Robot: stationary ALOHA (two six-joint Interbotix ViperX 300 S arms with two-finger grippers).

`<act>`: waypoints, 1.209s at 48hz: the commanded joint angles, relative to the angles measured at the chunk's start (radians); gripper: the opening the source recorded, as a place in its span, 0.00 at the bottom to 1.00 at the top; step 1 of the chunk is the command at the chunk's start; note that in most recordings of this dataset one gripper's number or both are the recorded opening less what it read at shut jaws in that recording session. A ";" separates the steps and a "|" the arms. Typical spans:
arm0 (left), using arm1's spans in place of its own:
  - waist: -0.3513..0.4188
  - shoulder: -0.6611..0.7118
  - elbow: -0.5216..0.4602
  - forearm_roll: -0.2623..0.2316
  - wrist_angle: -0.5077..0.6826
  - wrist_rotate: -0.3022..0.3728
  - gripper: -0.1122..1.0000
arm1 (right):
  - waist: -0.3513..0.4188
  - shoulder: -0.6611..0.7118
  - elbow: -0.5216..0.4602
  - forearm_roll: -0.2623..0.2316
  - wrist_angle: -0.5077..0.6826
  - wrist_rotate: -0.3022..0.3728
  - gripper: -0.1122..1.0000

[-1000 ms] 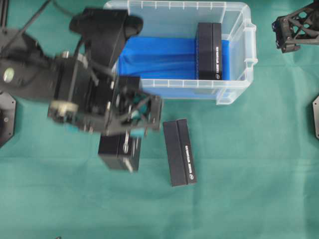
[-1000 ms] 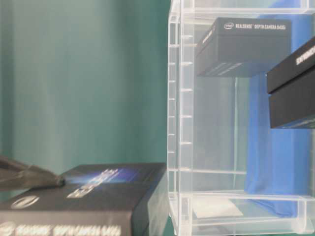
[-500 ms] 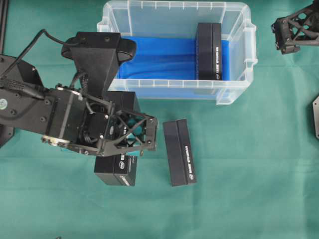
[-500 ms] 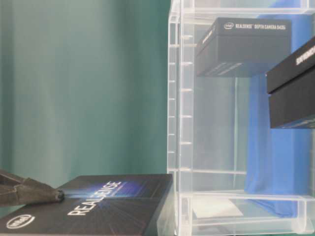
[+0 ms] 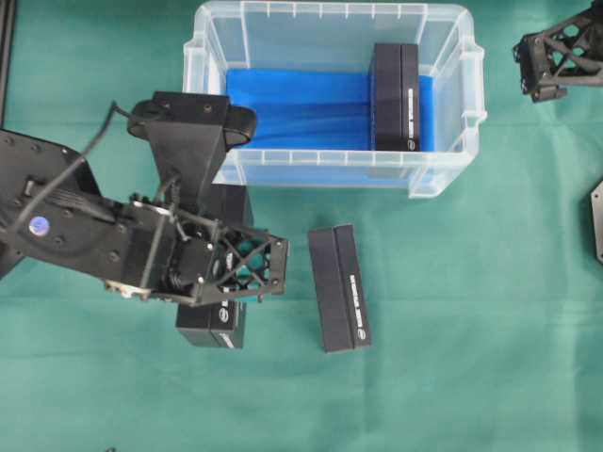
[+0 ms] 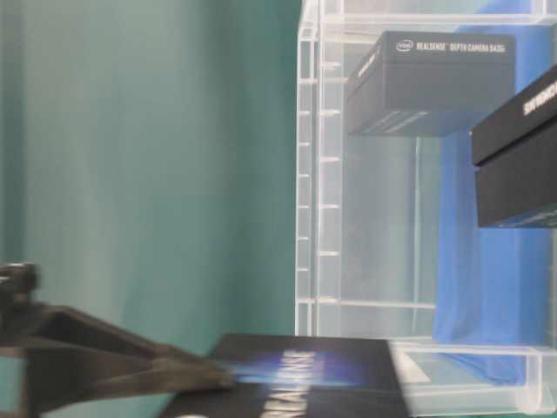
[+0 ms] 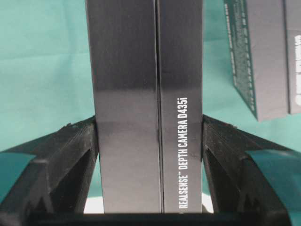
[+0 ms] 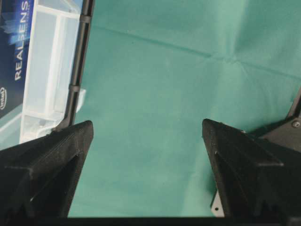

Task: Take out the box from the case.
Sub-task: 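Carry the box forward and lower it onto the table left of the first box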

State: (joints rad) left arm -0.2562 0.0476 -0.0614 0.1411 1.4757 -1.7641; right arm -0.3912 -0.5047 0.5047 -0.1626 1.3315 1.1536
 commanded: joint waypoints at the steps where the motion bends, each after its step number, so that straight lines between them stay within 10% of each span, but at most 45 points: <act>1: -0.009 -0.044 0.046 0.017 -0.075 -0.011 0.65 | 0.003 -0.009 -0.015 -0.003 -0.005 0.000 0.92; 21: -0.044 -0.031 0.316 0.025 -0.364 -0.140 0.65 | 0.003 -0.009 -0.015 -0.003 -0.002 0.002 0.92; 58: -0.046 -0.005 0.420 0.015 -0.543 -0.135 0.65 | 0.003 -0.009 -0.017 0.000 -0.002 0.005 0.92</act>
State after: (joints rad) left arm -0.2991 0.0706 0.3758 0.1565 0.9419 -1.9006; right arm -0.3881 -0.5047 0.5062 -0.1626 1.3330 1.1566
